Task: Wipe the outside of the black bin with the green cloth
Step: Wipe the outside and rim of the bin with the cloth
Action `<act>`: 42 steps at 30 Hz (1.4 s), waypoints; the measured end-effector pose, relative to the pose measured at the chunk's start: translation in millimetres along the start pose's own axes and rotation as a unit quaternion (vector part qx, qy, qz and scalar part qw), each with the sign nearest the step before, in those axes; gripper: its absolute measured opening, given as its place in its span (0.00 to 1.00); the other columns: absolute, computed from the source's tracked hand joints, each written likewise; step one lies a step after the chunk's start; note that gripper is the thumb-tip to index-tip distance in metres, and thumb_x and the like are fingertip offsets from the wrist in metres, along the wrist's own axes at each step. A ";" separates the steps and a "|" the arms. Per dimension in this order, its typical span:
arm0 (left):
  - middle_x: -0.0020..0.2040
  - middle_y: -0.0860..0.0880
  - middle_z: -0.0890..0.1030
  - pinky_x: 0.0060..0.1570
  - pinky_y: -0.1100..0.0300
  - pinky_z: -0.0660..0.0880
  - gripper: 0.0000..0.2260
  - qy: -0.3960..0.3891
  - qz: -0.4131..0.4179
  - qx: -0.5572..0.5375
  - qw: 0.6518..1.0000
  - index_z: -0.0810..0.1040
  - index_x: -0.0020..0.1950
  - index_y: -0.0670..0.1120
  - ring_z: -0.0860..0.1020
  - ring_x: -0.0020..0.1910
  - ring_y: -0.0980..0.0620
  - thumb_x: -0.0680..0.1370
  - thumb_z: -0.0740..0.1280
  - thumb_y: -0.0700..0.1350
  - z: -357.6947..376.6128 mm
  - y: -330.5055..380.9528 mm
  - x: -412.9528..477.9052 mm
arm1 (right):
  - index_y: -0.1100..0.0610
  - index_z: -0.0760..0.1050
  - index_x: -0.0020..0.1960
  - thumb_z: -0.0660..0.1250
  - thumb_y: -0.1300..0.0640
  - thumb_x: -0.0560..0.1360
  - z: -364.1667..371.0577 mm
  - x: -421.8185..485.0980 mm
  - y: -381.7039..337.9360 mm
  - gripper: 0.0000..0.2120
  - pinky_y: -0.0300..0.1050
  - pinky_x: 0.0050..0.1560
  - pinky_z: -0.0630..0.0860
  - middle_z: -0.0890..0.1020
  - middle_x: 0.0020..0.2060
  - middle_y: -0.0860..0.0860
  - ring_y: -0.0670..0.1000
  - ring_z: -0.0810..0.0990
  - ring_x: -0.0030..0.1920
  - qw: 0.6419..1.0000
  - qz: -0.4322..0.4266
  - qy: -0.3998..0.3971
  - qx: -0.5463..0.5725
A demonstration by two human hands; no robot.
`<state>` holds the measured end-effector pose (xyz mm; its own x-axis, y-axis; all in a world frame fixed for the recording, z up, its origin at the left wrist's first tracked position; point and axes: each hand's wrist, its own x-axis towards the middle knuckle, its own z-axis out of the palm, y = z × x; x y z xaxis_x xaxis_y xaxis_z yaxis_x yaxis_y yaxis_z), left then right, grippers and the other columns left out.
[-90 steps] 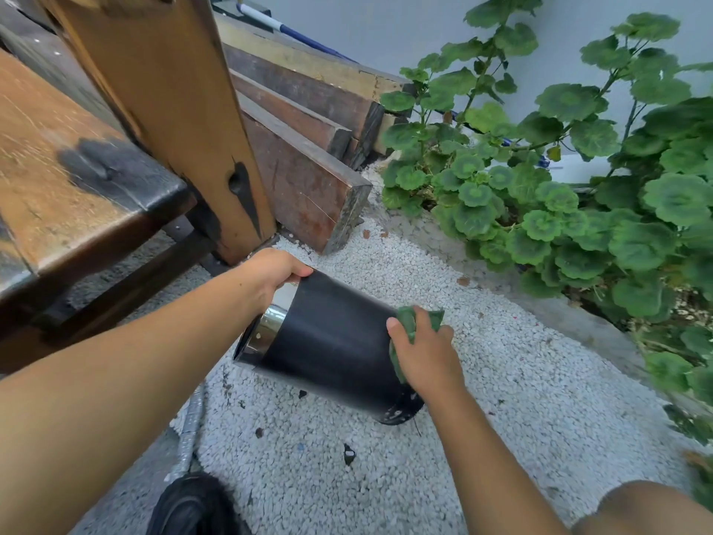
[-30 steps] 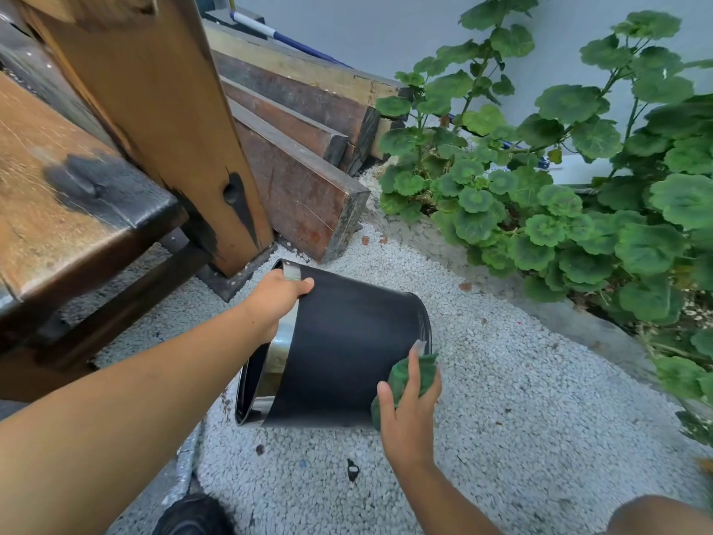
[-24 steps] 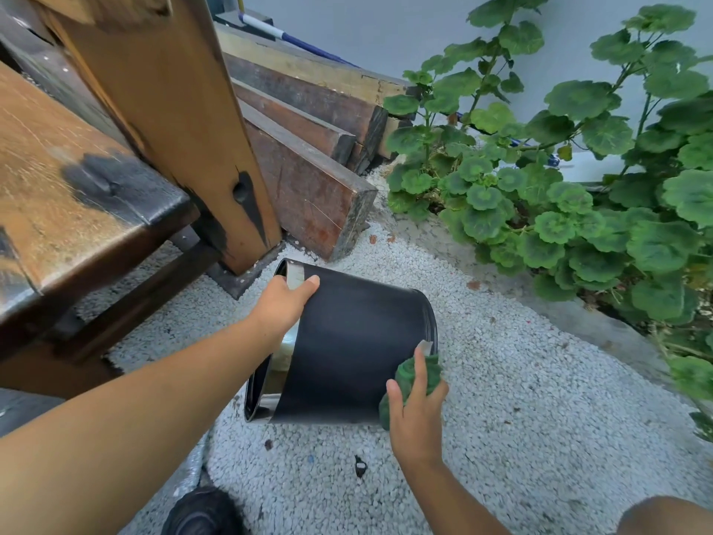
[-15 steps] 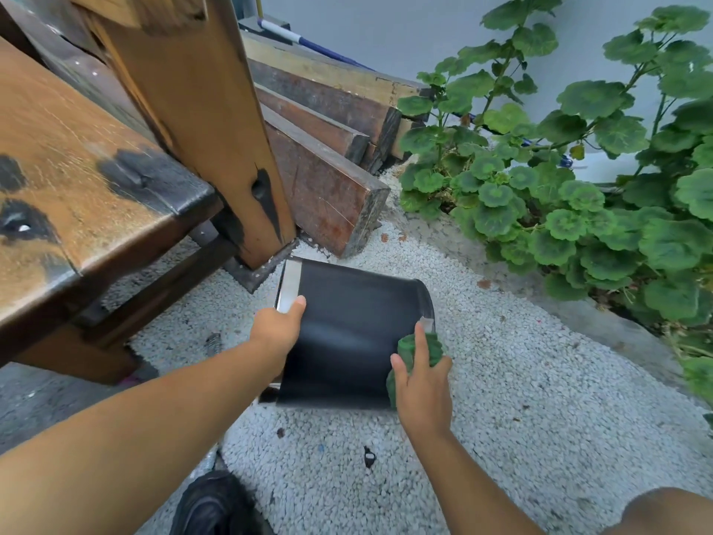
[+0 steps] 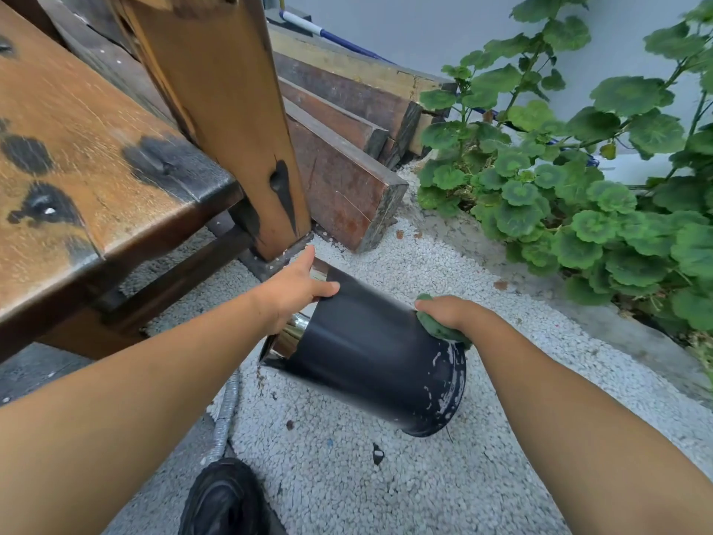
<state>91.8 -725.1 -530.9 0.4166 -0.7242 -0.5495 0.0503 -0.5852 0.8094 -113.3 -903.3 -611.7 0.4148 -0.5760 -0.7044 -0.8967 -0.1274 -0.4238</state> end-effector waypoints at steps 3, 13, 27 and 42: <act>0.70 0.51 0.72 0.64 0.59 0.70 0.36 0.032 0.013 -0.012 0.999 0.52 0.81 0.52 0.76 0.58 0.53 0.79 0.66 0.35 6.7 10.3 7.1 | 0.61 0.81 0.44 0.56 0.43 0.83 -0.6 -3.7 -4.3 0.26 0.53 0.65 0.72 0.83 0.36 0.56 0.57 0.79 0.44 0.999 -0.018 0.010 0.034; 0.58 0.41 0.79 0.44 0.65 0.74 0.19 0.088 0.006 0.014 0.996 0.78 0.63 0.39 0.78 0.48 0.47 0.75 0.65 0.26 34.2 53.6 32.7 | 0.38 0.61 0.75 0.55 0.36 0.79 64.6 -81.3 42.8 0.25 0.53 0.60 0.73 0.73 0.65 0.55 0.57 0.77 0.57 0.965 0.013 0.178 0.191; 0.61 0.43 0.78 0.59 0.51 0.73 0.24 0.148 -0.075 0.017 0.986 0.72 0.69 0.38 0.77 0.58 0.44 0.79 0.68 0.52 22.0 56.0 40.5 | 0.26 0.42 0.76 0.58 0.35 0.78 123.5 -121.2 38.0 0.33 0.46 0.49 0.74 0.63 0.60 0.52 0.45 0.75 0.42 0.924 -0.062 0.305 0.221; 0.68 0.40 0.73 0.48 0.51 0.77 0.29 0.002 0.097 0.186 0.978 0.68 0.70 0.43 0.75 0.63 0.42 0.76 0.68 0.58 0.4 18.7 3.9 | 0.54 0.80 0.49 0.59 0.37 0.78 -11.2 -26.6 19.6 0.22 0.63 0.44 0.84 0.83 0.50 0.61 0.64 0.85 0.48 0.985 0.070 -0.003 0.160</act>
<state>94.0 -739.1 -518.0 0.3894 -0.8337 -0.3915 -0.3640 -0.5298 0.7661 -143.6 -899.6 -594.9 0.2924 -0.5650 -0.7715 -0.8507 0.2149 -0.4798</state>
